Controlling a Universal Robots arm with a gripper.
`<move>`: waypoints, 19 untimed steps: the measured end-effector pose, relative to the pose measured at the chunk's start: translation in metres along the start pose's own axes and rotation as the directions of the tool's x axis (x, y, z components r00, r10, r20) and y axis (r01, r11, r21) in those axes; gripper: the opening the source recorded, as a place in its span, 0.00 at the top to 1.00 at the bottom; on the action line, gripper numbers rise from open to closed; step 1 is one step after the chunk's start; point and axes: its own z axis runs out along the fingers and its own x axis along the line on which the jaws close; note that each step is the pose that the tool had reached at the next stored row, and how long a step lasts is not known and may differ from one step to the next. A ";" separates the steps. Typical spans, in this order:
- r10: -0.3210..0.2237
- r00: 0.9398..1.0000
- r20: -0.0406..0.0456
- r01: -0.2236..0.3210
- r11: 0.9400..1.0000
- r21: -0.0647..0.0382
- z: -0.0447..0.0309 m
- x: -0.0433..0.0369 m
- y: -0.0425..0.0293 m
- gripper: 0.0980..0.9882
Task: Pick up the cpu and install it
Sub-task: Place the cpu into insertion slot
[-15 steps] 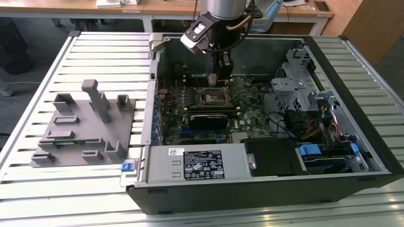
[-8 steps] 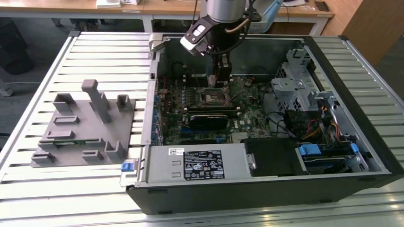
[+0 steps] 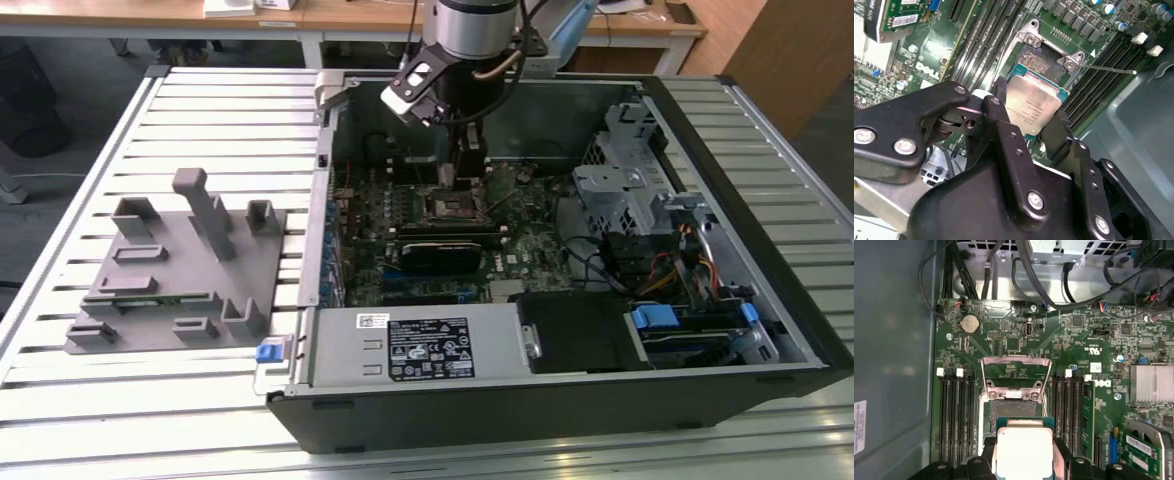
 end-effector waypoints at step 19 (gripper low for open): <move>-0.001 1.000 0.000 0.001 1.000 0.000 0.0280 0.0007 -0.0009 0.51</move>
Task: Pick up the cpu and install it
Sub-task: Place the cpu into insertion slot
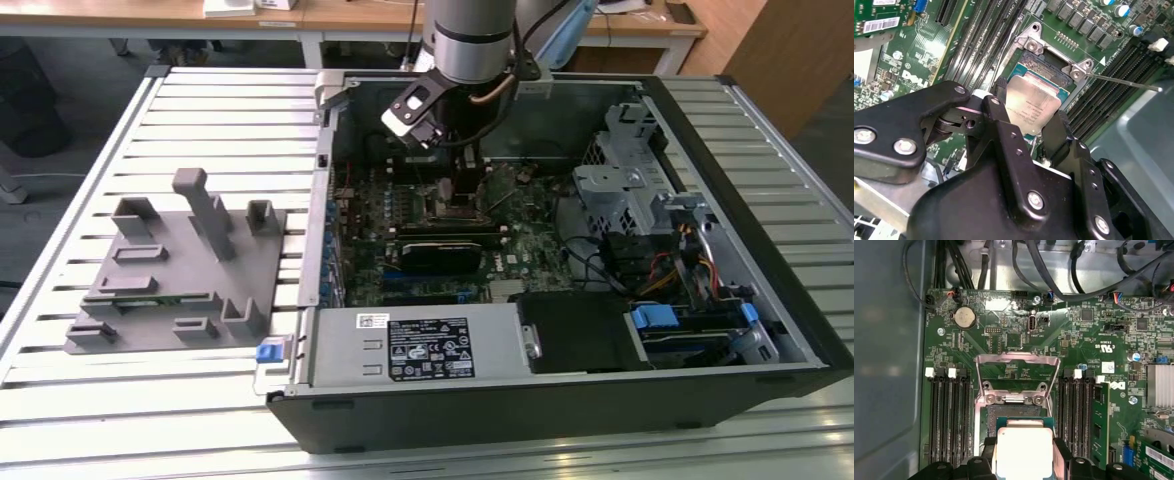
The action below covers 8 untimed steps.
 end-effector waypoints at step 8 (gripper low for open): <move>0.000 1.000 0.001 0.000 1.000 0.000 0.0090 0.0005 -0.0003 0.51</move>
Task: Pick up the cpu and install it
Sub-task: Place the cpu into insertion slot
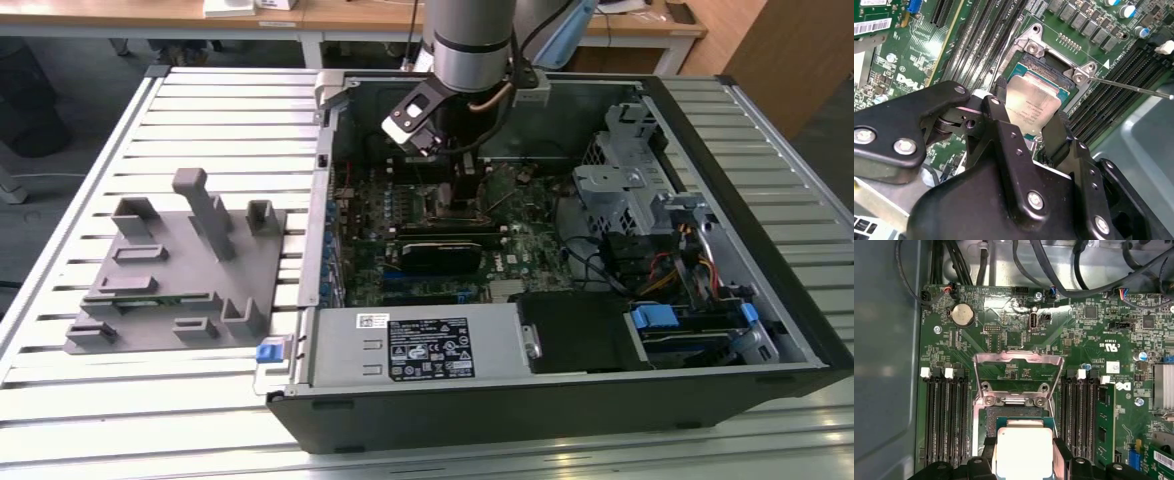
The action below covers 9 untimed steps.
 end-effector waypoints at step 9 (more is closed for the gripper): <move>0.000 1.000 0.001 0.000 1.000 0.000 0.0051 0.0022 -0.0001 0.51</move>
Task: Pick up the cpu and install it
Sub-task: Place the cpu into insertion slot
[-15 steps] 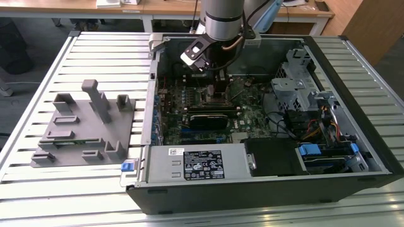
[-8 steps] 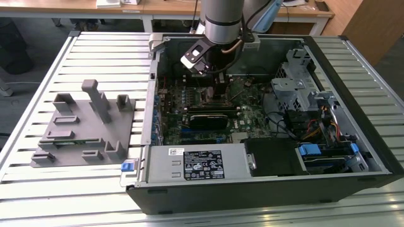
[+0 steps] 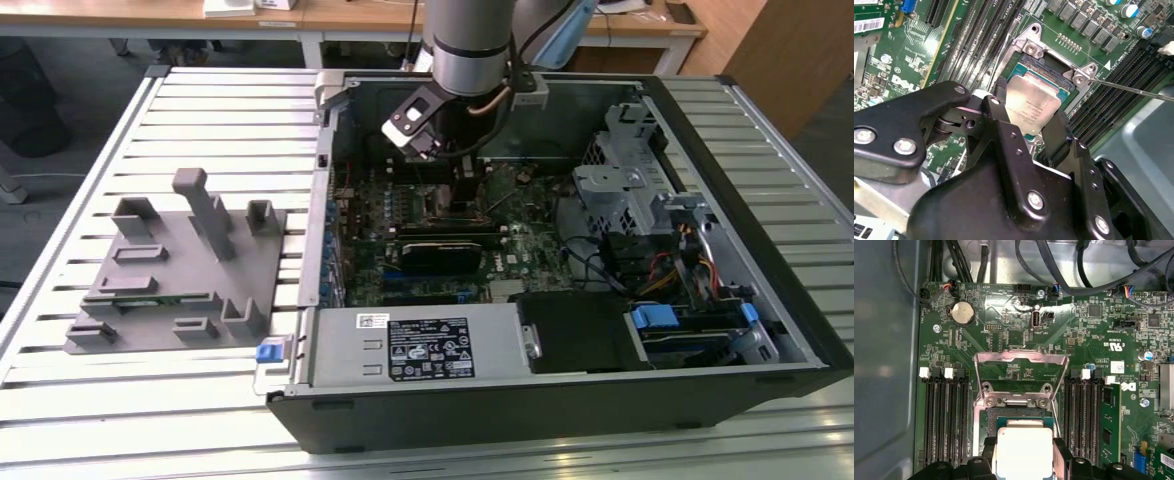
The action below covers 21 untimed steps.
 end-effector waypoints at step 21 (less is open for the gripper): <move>0.000 1.000 0.000 0.000 1.000 0.000 0.0137 0.0026 -0.0004 0.51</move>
